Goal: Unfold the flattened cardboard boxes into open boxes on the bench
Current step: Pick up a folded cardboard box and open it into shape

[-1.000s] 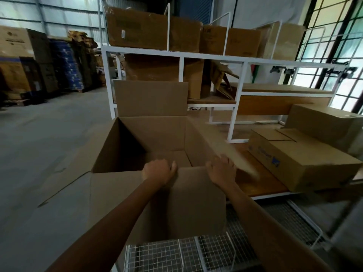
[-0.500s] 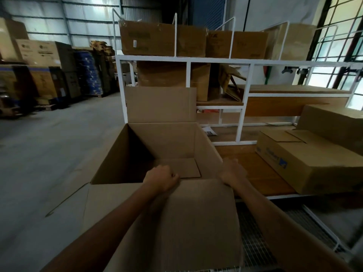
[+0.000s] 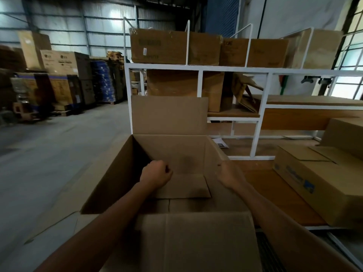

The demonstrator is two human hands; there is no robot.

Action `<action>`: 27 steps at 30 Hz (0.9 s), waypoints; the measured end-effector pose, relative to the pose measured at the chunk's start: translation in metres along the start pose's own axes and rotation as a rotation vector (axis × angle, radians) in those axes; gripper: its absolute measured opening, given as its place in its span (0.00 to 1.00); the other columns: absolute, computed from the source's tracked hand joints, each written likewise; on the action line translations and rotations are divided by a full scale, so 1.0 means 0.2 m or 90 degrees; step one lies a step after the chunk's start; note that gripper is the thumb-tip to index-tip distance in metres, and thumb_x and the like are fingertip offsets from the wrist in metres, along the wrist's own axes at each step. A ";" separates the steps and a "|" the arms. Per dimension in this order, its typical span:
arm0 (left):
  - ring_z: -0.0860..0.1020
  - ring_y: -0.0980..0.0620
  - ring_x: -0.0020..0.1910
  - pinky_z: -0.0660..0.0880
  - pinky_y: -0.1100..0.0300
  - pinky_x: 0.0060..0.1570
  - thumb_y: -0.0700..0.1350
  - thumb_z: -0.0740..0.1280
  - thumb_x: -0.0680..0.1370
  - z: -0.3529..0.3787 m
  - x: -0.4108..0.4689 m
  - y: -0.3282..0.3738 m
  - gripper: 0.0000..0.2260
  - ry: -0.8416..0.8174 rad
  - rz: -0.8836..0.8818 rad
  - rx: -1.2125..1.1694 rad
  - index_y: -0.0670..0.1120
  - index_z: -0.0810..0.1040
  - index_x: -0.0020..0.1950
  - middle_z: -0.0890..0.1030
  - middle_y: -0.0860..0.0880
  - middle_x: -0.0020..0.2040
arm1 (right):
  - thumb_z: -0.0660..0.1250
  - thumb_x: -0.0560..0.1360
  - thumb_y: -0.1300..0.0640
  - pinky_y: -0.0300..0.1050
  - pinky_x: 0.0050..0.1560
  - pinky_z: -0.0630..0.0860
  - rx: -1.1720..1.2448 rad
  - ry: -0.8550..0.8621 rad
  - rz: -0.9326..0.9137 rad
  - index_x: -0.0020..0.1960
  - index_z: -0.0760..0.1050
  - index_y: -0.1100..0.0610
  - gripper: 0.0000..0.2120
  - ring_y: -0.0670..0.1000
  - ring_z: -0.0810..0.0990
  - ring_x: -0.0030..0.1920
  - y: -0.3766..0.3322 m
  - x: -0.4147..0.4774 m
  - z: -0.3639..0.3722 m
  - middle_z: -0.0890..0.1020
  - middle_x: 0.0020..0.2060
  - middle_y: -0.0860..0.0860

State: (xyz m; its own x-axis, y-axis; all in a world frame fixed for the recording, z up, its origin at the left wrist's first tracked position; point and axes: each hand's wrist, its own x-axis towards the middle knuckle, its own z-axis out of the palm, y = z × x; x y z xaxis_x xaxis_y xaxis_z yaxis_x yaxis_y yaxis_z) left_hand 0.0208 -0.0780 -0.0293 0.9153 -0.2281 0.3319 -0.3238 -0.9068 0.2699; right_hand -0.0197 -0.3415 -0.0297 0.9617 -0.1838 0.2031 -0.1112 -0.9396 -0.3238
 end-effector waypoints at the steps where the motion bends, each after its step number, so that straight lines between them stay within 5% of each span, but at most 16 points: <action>1: 0.78 0.50 0.41 0.77 0.55 0.37 0.52 0.62 0.78 0.01 0.09 -0.02 0.11 -0.001 0.020 0.007 0.46 0.76 0.42 0.78 0.49 0.40 | 0.65 0.80 0.56 0.43 0.54 0.75 0.000 0.004 -0.014 0.64 0.74 0.57 0.13 0.51 0.78 0.54 0.00 0.09 0.04 0.79 0.58 0.54; 5: 0.73 0.47 0.55 0.74 0.50 0.54 0.52 0.60 0.77 0.07 0.48 -0.15 0.11 -0.019 0.080 0.026 0.47 0.77 0.47 0.76 0.47 0.50 | 0.62 0.82 0.54 0.45 0.64 0.70 -0.012 -0.018 -0.032 0.67 0.73 0.58 0.15 0.53 0.76 0.61 0.01 0.48 0.15 0.76 0.63 0.56; 11: 0.68 0.41 0.65 0.70 0.49 0.61 0.49 0.64 0.77 0.11 0.97 -0.26 0.15 0.005 0.100 0.025 0.44 0.76 0.61 0.70 0.42 0.66 | 0.66 0.78 0.56 0.45 0.57 0.75 0.073 0.023 -0.046 0.66 0.74 0.53 0.16 0.52 0.79 0.58 -0.04 0.89 0.21 0.78 0.61 0.52; 14: 0.64 0.41 0.69 0.69 0.48 0.64 0.49 0.64 0.78 0.15 1.21 -0.29 0.21 0.005 0.124 0.029 0.45 0.69 0.69 0.66 0.41 0.71 | 0.69 0.75 0.59 0.47 0.64 0.72 0.077 0.020 -0.075 0.69 0.73 0.54 0.23 0.55 0.75 0.66 -0.06 1.09 0.24 0.74 0.68 0.53; 20: 0.47 0.38 0.78 0.51 0.39 0.75 0.60 0.65 0.76 0.34 1.64 -0.40 0.36 0.013 0.082 0.121 0.48 0.54 0.78 0.52 0.42 0.79 | 0.69 0.77 0.57 0.53 0.71 0.66 0.074 0.002 -0.050 0.76 0.62 0.56 0.30 0.58 0.67 0.72 -0.06 1.53 0.34 0.67 0.74 0.57; 27: 0.38 0.38 0.78 0.42 0.36 0.74 0.72 0.60 0.72 0.63 1.68 -0.51 0.47 0.011 0.070 0.213 0.50 0.42 0.80 0.40 0.43 0.80 | 0.69 0.76 0.57 0.55 0.59 0.74 0.058 0.013 0.018 0.81 0.46 0.50 0.42 0.61 0.73 0.66 -0.02 1.74 0.48 0.70 0.69 0.60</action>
State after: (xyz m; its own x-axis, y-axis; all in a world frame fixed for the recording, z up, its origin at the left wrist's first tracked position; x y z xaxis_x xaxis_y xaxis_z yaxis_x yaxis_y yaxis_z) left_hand 0.3921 -0.1066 -0.0586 0.8742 -0.3278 0.3583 -0.3216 -0.9436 -0.0786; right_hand 0.3399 -0.3738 -0.0454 0.9530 -0.2166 0.2117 -0.1138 -0.9039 -0.4124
